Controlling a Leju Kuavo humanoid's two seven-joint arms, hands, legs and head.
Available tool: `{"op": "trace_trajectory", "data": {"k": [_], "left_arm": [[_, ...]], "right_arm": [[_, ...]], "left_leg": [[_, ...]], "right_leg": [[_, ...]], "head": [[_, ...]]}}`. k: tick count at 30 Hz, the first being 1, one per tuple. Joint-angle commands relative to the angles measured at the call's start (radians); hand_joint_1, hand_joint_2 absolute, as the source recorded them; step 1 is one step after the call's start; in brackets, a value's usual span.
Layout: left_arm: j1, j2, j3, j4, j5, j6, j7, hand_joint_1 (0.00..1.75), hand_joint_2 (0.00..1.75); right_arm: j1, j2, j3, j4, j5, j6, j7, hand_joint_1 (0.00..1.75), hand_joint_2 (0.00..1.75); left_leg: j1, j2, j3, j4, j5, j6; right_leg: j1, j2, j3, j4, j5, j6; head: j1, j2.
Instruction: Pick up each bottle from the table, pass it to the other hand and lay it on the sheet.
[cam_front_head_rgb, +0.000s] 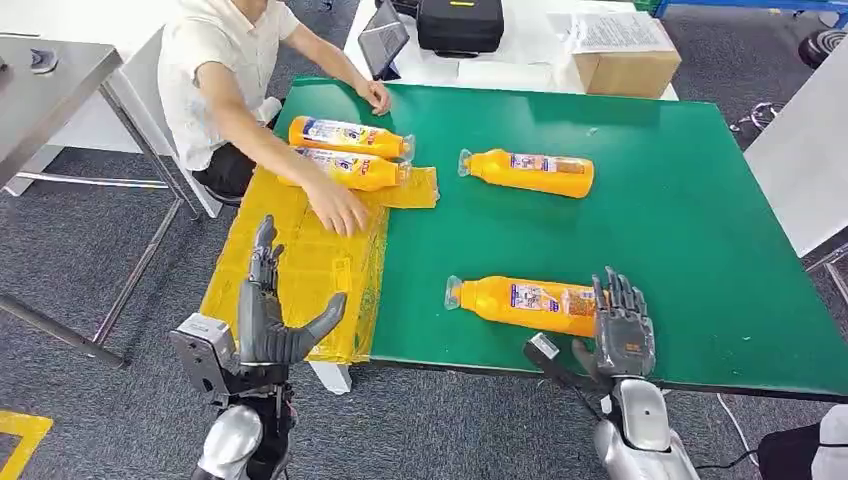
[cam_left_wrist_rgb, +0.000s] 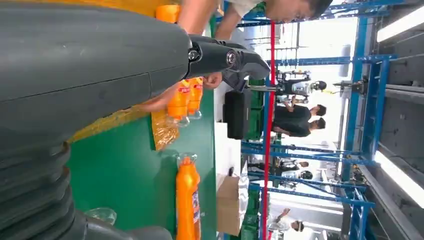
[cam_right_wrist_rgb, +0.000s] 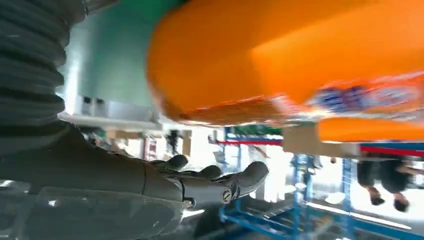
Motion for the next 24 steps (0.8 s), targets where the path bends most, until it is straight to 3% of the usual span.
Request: {"op": "trace_trajectory", "data": {"k": [1, 8, 14, 17, 19, 24], "left_arm": [[-0.037, 0.005, -0.007, 0.070, 0.007, 0.004, 0.003, 0.00, 1.75], [-0.036, 0.005, -0.010, 0.064, 0.008, 0.005, 0.001, 0.00, 1.75], [-0.058, 0.008, -0.033, 0.085, 0.008, 0.003, 0.000, 0.00, 1.75], [-0.062, 0.010, -0.042, 0.085, -0.002, 0.010, 0.003, 0.00, 1.75], [-0.059, 0.012, -0.045, 0.080, -0.011, 0.014, 0.011, 0.00, 1.75], [-0.060, 0.015, -0.044, 0.082, -0.014, 0.016, 0.012, 0.00, 1.75]], "right_arm": [[-0.050, -0.001, 0.049, 0.078, 0.003, 0.003, -0.001, 0.00, 1.75], [-0.038, 0.005, 0.069, 0.078, -0.003, 0.003, -0.007, 0.00, 1.75], [-0.145, 0.005, 0.088, 0.301, -0.124, 0.003, -0.039, 0.00, 1.75], [-0.182, 0.005, 0.115, 0.408, -0.144, 0.058, 0.000, 0.00, 1.75], [-0.187, 0.000, 0.137, 0.427, -0.135, 0.106, 0.051, 0.00, 1.75], [-0.198, -0.013, 0.139, 0.440, -0.160, 0.124, 0.042, 0.00, 1.75]], "left_leg": [[0.000, 0.001, 0.003, -0.001, -0.001, -0.001], [0.001, 0.000, 0.003, -0.001, -0.001, -0.001], [0.001, 0.001, 0.004, -0.001, -0.001, -0.002], [0.001, 0.002, 0.005, -0.001, -0.001, -0.001], [0.001, 0.001, 0.006, -0.002, -0.001, -0.002], [0.001, 0.000, 0.009, -0.001, -0.001, -0.002]], "right_leg": [[0.000, 0.001, 0.003, -0.001, -0.001, -0.001], [0.001, 0.001, 0.003, -0.001, -0.001, -0.002], [0.001, 0.002, 0.004, -0.001, -0.001, -0.002], [0.001, 0.002, 0.005, -0.002, 0.000, -0.002], [0.001, 0.001, 0.006, -0.002, 0.000, -0.002], [0.001, 0.000, 0.008, -0.002, 0.000, -0.002]], "head": [[0.000, 0.000], [0.000, 0.000], [0.000, 0.000], [0.000, 0.000], [0.000, 0.000], [0.000, 0.000]]}}
